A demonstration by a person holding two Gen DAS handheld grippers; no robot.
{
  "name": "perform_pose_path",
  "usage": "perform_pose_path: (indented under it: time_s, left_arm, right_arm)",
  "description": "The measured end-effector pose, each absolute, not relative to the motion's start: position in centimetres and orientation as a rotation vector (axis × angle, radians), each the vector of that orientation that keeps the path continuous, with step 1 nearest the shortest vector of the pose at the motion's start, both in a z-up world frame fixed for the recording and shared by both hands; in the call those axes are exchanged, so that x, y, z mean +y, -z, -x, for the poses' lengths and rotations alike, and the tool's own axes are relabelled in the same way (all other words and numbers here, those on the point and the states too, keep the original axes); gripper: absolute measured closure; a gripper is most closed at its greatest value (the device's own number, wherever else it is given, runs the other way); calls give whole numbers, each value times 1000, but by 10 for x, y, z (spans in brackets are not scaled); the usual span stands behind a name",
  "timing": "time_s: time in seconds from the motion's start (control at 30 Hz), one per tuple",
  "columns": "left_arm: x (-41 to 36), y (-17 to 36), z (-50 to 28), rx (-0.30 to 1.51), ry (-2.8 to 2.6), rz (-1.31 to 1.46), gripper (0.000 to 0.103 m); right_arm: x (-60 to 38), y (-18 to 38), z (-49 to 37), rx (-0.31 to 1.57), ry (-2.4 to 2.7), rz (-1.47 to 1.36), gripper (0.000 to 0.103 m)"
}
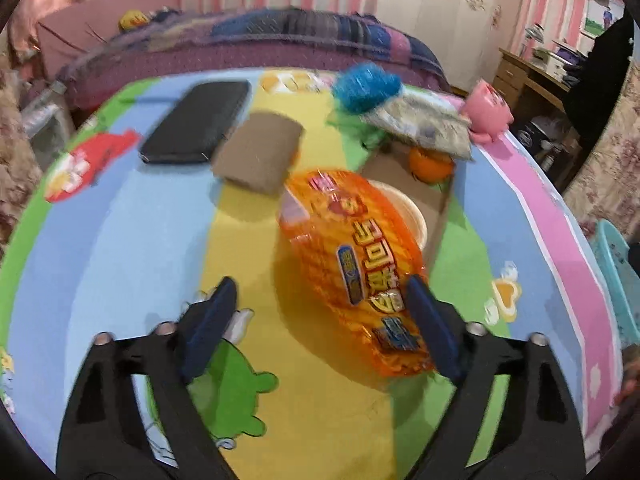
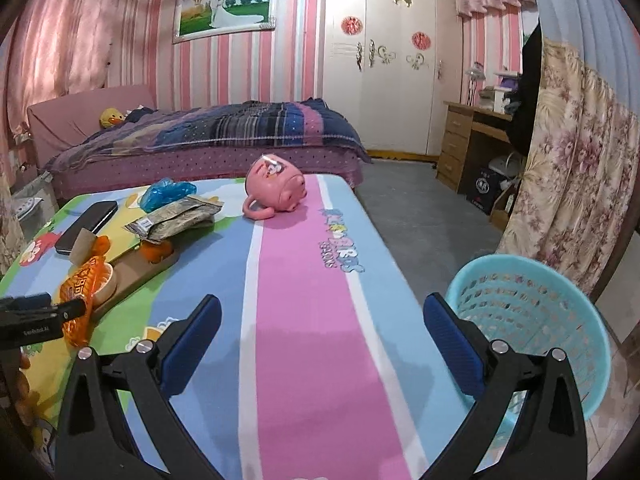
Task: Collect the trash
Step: 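Return to the table and grasp the orange snack bag with the left tool, then lift the snack bag with the left tool while the right tool grasps the white round container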
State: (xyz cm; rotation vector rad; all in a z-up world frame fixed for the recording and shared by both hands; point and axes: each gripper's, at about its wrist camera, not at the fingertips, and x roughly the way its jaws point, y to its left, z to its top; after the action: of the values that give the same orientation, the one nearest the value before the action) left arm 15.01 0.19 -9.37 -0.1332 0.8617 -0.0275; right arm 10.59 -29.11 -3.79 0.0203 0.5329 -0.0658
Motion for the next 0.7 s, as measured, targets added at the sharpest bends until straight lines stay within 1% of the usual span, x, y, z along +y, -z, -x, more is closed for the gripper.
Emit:
perform_pose_path:
  time_s: [0.07, 0.17, 0.23, 0.3, 0.37, 0.43, 0.47, 0.5, 0.7]
  left_arm:
    - [0, 93, -148, 860, 49, 136, 29]
    - [-3, 92, -145, 855, 90, 132, 43]
    - [-5, 90, -143, 849, 119, 137, 67]
    - [-6, 88, -141, 840, 134, 123, 79]
    - [-6, 87, -141, 836, 142, 114, 86]
    - [-3, 86, -140, 831, 159, 116, 95]
    - [-2, 85, -140, 827, 164, 116, 97]
    - [0, 84, -140, 825, 170, 117, 102]
    - [15, 62, -126, 788, 131, 102, 103]
  right_arm:
    - [-290, 40, -110, 548, 68, -47, 4]
    - [-285, 43, -115, 572, 56, -58, 4]
    - [-279, 44, -118, 583, 57, -37, 4]
    - [-270, 45, -119, 588, 63, 6, 4]
    - [-263, 46, -121, 595, 53, 20, 4]
    - [-259, 48, -123, 602, 44, 27, 4]
    - [-255, 49, -124, 605, 37, 33, 4]
    - [-253, 49, -124, 606, 34, 37, 4]
    - [-239, 47, -126, 597, 8, 64, 4]
